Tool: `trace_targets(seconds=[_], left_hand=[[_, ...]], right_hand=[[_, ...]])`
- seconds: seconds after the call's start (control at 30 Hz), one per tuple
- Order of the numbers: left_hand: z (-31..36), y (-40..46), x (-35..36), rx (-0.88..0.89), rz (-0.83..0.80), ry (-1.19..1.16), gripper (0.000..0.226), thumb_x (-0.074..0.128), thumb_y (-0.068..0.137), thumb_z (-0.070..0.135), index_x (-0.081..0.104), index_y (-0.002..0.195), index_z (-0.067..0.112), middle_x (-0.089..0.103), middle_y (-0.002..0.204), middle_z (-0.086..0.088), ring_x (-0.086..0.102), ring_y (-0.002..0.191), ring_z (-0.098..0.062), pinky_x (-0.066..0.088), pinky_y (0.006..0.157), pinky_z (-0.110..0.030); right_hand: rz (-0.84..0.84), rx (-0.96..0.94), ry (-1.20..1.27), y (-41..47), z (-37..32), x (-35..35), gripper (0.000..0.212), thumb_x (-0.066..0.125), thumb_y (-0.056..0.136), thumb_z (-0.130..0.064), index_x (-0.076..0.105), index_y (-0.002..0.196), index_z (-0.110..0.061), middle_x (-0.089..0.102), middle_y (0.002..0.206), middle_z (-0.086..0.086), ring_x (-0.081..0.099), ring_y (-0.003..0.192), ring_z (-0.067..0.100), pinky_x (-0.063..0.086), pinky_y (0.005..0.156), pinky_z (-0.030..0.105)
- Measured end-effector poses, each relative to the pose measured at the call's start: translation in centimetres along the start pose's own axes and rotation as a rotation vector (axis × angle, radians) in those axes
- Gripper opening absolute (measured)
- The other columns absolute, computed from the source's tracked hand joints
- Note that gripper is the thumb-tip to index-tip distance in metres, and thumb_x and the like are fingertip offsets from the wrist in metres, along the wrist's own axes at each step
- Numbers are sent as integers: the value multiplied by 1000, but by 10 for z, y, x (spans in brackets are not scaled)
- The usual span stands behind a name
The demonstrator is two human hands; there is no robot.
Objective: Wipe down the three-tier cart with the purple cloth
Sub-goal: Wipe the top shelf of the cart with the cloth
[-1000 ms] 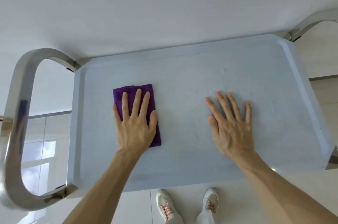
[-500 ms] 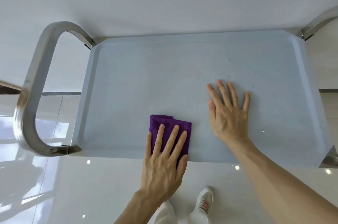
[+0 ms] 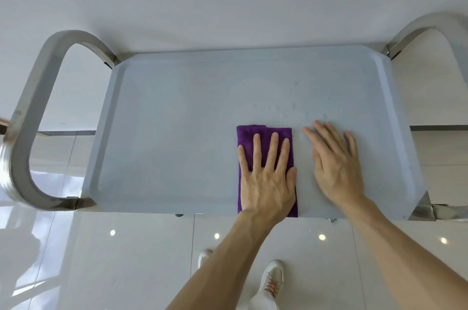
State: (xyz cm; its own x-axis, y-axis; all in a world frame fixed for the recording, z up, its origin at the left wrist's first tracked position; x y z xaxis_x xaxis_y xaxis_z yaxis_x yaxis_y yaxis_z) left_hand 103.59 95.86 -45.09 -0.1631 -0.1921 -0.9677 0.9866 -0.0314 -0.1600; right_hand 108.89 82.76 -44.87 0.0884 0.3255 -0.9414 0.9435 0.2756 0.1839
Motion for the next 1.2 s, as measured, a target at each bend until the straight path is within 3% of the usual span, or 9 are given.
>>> trace_targets(seconds=[0.17, 0.27, 0.43, 0.53, 0.63, 0.77, 0.83, 1.0, 1.2], left_hand=[[-44, 12, -42, 102, 180, -267, 47, 44, 99, 35, 45, 145, 24, 37, 156, 0, 41, 136, -19, 33, 111, -42], [-115, 25, -46, -18, 159, -131, 50, 43, 101, 30, 36, 151, 25, 24, 162, -2, 30, 145, -23, 19, 119, -47], [-156, 29, -15, -124, 34, -13, 53, 12, 104, 46, 4, 156, 39, 2, 166, 5, -4, 152, -16, -4, 121, -52], [-157, 29, -14, -132, 82, -15, 53, 10, 103, 47, 4, 155, 41, 5, 165, 6, -3, 152, -15, -4, 121, -51], [-157, 29, -14, -140, 96, -9, 52, 8, 103, 47, 2, 155, 42, 4, 165, 7, -4, 152, -14, -4, 122, -50], [-158, 27, -14, -145, 102, -9, 53, 4, 102, 48, 1, 155, 41, 3, 165, 8, -6, 152, -12, -5, 122, -49], [-158, 26, -14, -145, 105, -1, 53, 5, 103, 48, 2, 155, 40, 3, 165, 8, -6, 152, -12, -3, 122, -50], [-157, 28, -15, -150, 116, -4, 53, 11, 104, 45, 7, 156, 38, 7, 165, 6, -1, 152, -14, 1, 122, -52], [-158, 28, -14, -151, 123, -2, 53, 8, 103, 45, 8, 156, 38, 8, 165, 6, 0, 152, -14, 2, 121, -52]], right_hand=[[0, -1, -19, 1, 2, 4, 44, 36, 101, -15, 49, 143, -19, 44, 152, 2, 36, 143, 23, 23, 117, 51], [-23, 17, -41, 1, 2, 5, 44, 32, 102, -19, 48, 143, -21, 42, 153, 1, 34, 144, 21, 21, 118, 49], [-71, 113, 31, 5, 0, 0, 39, 42, 101, -10, 54, 136, -19, 45, 151, 1, 34, 144, 20, 18, 119, 49], [-53, 202, 141, 13, -22, -8, 36, 52, 97, -11, 56, 132, -12, 49, 146, 9, 40, 139, 26, 25, 114, 58], [15, 185, 226, 9, -77, -13, 37, 51, 98, -19, 56, 133, -8, 48, 144, 14, 44, 134, 31, 32, 111, 56], [-190, 110, 38, -15, -134, 27, 55, 37, 102, -39, 34, 152, -16, 26, 161, 8, 22, 149, 29, 19, 118, 56], [-216, 62, -30, -19, -128, 36, 58, 34, 103, -43, 26, 155, -19, 20, 163, 5, 17, 150, 27, 17, 119, 54], [-212, -39, -84, 12, -79, 31, 57, 37, 100, -41, 28, 154, -26, 26, 161, 1, 23, 149, 23, 18, 119, 52], [-264, 210, -23, 108, -27, 39, 62, 38, 94, -46, 21, 153, -38, 14, 165, -3, 10, 151, 22, 3, 121, 51]])
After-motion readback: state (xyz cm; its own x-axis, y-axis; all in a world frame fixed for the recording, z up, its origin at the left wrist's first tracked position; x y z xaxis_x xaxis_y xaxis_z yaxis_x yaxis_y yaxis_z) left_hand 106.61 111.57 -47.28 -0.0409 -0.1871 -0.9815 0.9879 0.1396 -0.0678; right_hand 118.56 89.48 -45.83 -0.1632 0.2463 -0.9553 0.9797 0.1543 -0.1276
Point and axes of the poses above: each hand's wrist, its own y-axis towards the middle knuckle, its own x-axis out of the palm, z = x × y, the point moved 9 cm from there along y, towards the middle knuckle
